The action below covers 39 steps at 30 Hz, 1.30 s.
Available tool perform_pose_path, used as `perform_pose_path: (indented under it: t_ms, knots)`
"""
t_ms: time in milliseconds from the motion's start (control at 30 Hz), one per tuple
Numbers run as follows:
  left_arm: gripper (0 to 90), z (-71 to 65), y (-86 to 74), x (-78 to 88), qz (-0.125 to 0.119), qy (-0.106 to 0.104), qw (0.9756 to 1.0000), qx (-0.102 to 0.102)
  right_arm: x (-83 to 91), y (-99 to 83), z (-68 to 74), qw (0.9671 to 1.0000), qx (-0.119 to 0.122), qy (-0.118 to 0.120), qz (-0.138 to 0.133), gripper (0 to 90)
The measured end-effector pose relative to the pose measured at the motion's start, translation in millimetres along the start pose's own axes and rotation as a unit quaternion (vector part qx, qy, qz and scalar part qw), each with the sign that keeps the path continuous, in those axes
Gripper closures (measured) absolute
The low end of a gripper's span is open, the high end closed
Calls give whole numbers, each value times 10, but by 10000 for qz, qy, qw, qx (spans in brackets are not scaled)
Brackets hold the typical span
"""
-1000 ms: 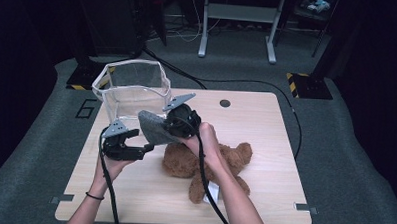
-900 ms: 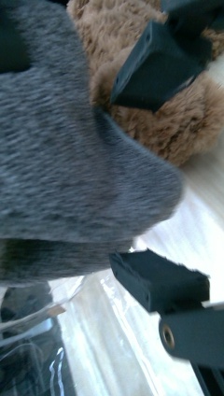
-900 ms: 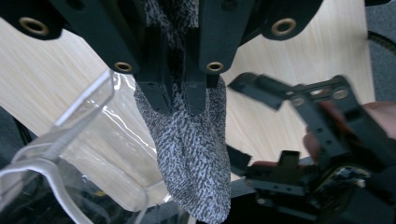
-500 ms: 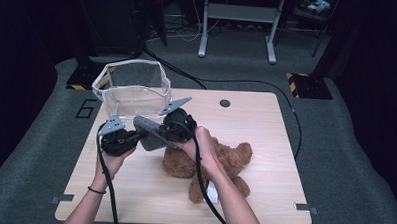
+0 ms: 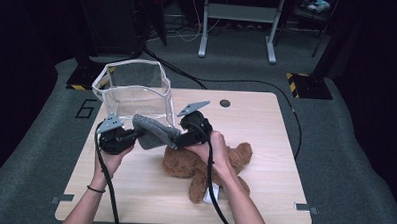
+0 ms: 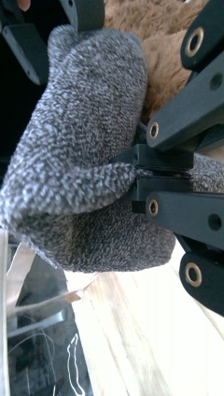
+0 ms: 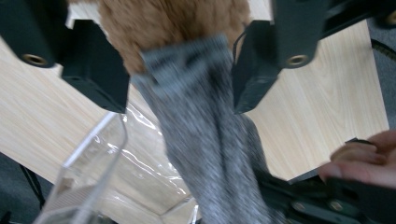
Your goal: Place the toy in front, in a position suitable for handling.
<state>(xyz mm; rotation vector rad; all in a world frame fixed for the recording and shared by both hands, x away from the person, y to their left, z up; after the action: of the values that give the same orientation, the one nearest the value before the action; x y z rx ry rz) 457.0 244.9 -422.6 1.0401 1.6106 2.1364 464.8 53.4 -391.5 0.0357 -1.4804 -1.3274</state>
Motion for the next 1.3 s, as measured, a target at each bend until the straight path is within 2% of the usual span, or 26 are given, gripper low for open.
perform_pose_path:
  t_ms: [33, 100, 167, 200, 267, 300, 333, 367, 433, 567, 600, 633, 667, 733, 767, 833, 900, 967, 1067, 1100, 1133, 1167, 1200, 1233, 1267, 1300]
  knots:
    - [877, 31, -6, 35, -49, 70, 9999, 67, 54, -54, -86, 9999, -81, -126, 13, 263]
    - [877, 68, -25, 80, -47, 130, 9998, 114, 108, -106, -178, 9998, -89, -188, -35, 234]
    - [877, 97, -40, 106, -67, 187, 9997, 165, 133, -139, -219, 9996, -146, -246, -45, 227]
    - [877, 135, -71, 148, -51, 234, 9995, 218, 191, -224, -320, 9994, -192, -301, -34, 213]
    - [877, 160, -94, 168, -47, 281, 9993, 231, 212, -258, -347, 9990, -273, -347, 3, 210]
    - [877, 207, -149, 217, -2, 318, 9991, 272, 270, -347, -437, 9983, -395, -426, -10, 206]
    - [877, 207, -149, 217, -2, 318, 9991, 272, 270, -347, -437, 9983, -395, -426, -10, 206]
    - [877, 247, -217, 253, 53, 395, 9987, 326, 326, -416, -526, 9977, -468, -489, -44, 201]
    - [877, 273, -292, 285, 98, 429, 9983, 375, 377, -473, -587, 9970, -570, -519, -58, 197]
    - [876, 285, -464, 323, 313, 392, 9979, 412, 491, -609, -697, 9957, -674, -635, -101, 200]
    - [876, 285, -464, 323, 313, 392, 9979, 412, 491, -609, -697, 9957, -674, -635, -101, 200]
    - [876, 283, -518, 327, 362, 369, 9976, 455, 554, -696, -738, 9949, -740, -685, -80, 205]
    - [876, 279, -595, 343, 473, 320, 9972, 473, 574, -725, -746, 9944, -776, -708, -78, 215]
    - [876, 275, -636, 347, 501, 302, 9971, 490, 599, -766, -759, 9940, -805, -740, -63, 220]
    - [876, 259, -722, 357, 599, 257, 9965, 524, 651, -873, -802, 9930, -850, -816, -43, 245]
    - [875, 250, -764, 361, 643, 208, 9961, 572, 661, -912, -823, 9927, -873, -831, -31, 252]
    - [875, 237, -849, 358, 690, 227, 9953, 640, 700, -1038, -874, 9907, -1047, -868, -35, 269]
    - [873, 213, -995, 341, 847, 134, 9931, 797, 742, -1172, -919, 9893, -1179, -855, -20, 293]
    - [871, 184, -1128, 326, 970, 81, 9910, 923, 746, -1280, -946, 9885, -1244, -855, -15, 349]
    - [869, 184, -1128, 326, 970, 81, 9910, 923, 736, -1306, -945, 9880, -1293, -843, -15, 383]
    - [864, 154, -1211, 306, 1053, 52, 9894, 1002, 721, -1325, -958, 9883, -1271, -842, -6, 419]
    - [857, 154, -1211, 306, 1053, 52, 9894, 1002, 707, -1346, -956, 9878, -1312, -835, 38, 465]
    - [857, 131, -1251, 301, 1109, -3, 9885, 1030, 707, -1346, -956, 9878, -1312, -835, 38, 465]
    - [769, 90, -1336, 288, 1242, -33, 9861, 1105, 653, -1364, -974, 9880, -1249, -907, 48, 538]
    - [733, 90, -1336, 288, 1242, -33, 9861, 1105, 653, -1364, -974, 9880, -1249, -907, 48, 538]
    - [655, 49, -1388, 280, 1323, -91, 9839, 1197, 599, -1379, -984, 9882, -1218, -926, 67, 612]
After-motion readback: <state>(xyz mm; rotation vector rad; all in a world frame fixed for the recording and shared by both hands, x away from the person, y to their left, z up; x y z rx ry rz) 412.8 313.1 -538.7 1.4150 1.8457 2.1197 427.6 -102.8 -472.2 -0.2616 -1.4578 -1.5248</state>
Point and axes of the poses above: each handheld gripper's, and its own axes: x roughly backward along the jaws, y roughly out of its top, z roughly to its left, the point moved 7 cm from there along -x, roughly forward along the jaws, and after that the axes turned 14 degrees about -x, right-handed, at the moved point
